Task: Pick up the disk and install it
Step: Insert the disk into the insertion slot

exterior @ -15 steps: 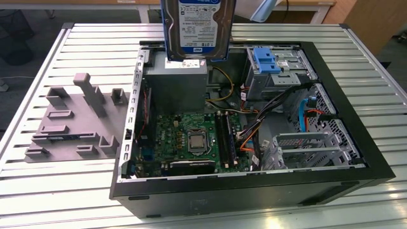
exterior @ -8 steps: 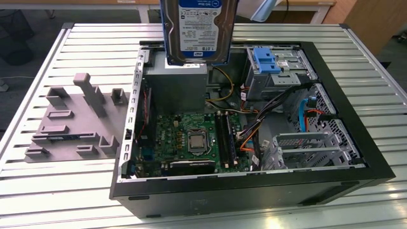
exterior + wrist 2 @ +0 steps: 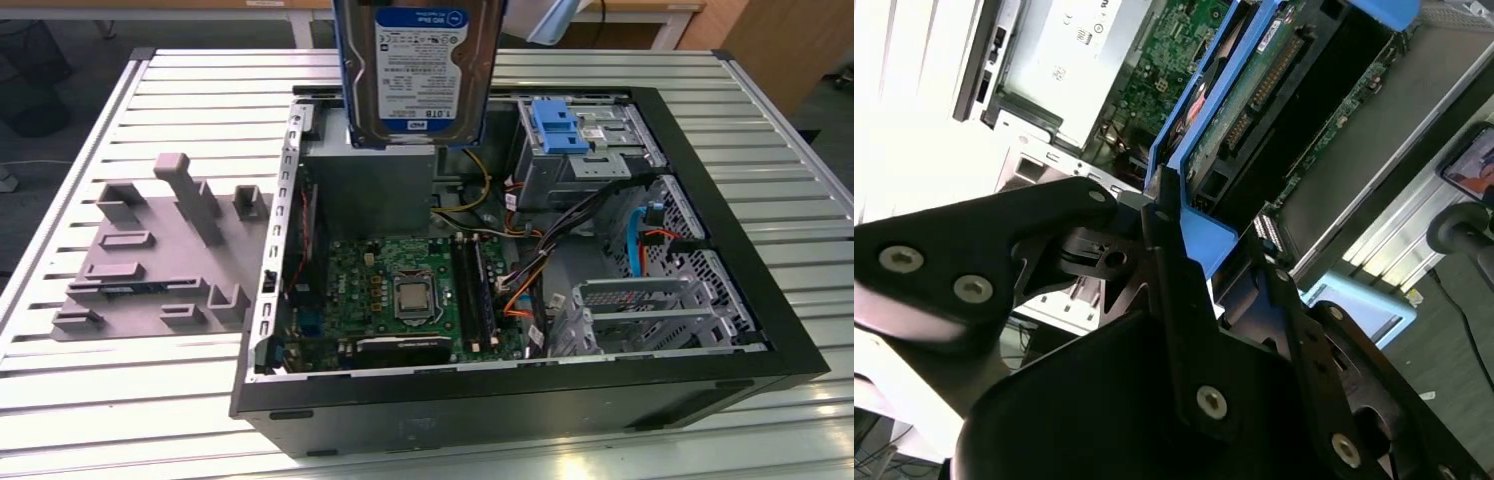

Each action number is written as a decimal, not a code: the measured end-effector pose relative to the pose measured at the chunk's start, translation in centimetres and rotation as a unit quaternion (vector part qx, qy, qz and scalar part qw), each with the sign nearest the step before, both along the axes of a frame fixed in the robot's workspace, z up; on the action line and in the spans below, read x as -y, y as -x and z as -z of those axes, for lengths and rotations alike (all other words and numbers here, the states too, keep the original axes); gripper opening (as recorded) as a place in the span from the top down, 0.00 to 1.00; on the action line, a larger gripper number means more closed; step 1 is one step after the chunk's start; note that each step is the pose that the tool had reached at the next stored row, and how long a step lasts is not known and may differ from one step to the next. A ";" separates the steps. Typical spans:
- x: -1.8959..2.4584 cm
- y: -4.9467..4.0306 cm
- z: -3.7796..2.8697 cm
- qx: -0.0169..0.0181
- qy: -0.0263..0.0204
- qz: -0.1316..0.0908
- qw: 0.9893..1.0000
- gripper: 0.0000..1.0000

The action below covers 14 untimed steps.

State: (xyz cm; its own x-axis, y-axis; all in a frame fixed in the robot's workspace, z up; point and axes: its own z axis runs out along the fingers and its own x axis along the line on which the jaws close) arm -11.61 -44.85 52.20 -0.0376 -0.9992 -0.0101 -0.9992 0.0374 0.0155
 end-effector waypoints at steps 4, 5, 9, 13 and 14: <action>1.32 0.00 0.02 0.000 0.000 0.000 1.000 0.64; 1.69 0.00 0.03 0.000 0.000 0.000 1.000 0.64; 3.19 0.00 0.06 0.000 0.000 0.000 1.000 0.64; 4.32 -0.11 0.12 0.000 0.000 0.000 1.000 0.64; 4.46 -0.29 0.14 0.000 0.000 0.000 1.000 0.64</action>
